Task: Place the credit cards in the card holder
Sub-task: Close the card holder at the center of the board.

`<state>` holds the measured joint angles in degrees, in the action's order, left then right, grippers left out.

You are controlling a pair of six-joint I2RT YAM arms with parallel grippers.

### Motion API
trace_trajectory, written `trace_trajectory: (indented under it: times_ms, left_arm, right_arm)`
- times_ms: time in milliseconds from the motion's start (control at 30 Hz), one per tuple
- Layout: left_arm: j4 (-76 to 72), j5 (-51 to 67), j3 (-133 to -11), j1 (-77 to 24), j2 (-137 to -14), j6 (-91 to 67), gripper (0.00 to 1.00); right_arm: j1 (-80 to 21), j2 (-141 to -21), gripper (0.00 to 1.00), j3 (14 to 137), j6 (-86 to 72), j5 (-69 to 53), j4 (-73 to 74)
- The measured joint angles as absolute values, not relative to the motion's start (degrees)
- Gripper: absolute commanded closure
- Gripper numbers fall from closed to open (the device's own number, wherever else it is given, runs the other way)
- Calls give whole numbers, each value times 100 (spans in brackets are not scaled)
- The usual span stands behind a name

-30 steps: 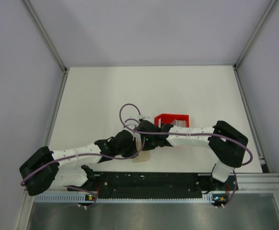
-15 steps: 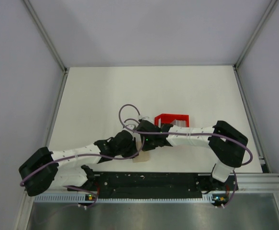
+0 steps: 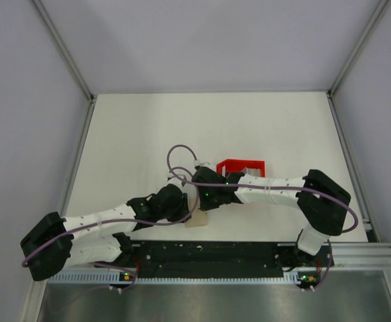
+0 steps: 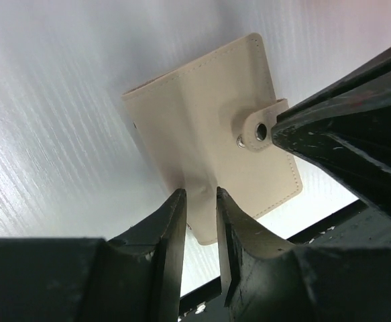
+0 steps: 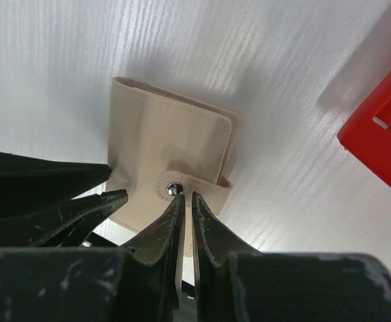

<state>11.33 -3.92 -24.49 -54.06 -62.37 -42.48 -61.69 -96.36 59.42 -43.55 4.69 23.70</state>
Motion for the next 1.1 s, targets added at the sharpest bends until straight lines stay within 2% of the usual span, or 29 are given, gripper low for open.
trace_trajectory:
  times_ms: [500,1100]
  left_arm:
    - [1057,-410,-2460,-5406,-6442,-4180,71]
    - [1253,-364,-2803,-5406,-6855,-3990,75]
  right_arm:
    - [-6007,-9480,92,6047,-4348,366,2373]
    - [-5996,-9415,92,5804,-4410,246,2359]
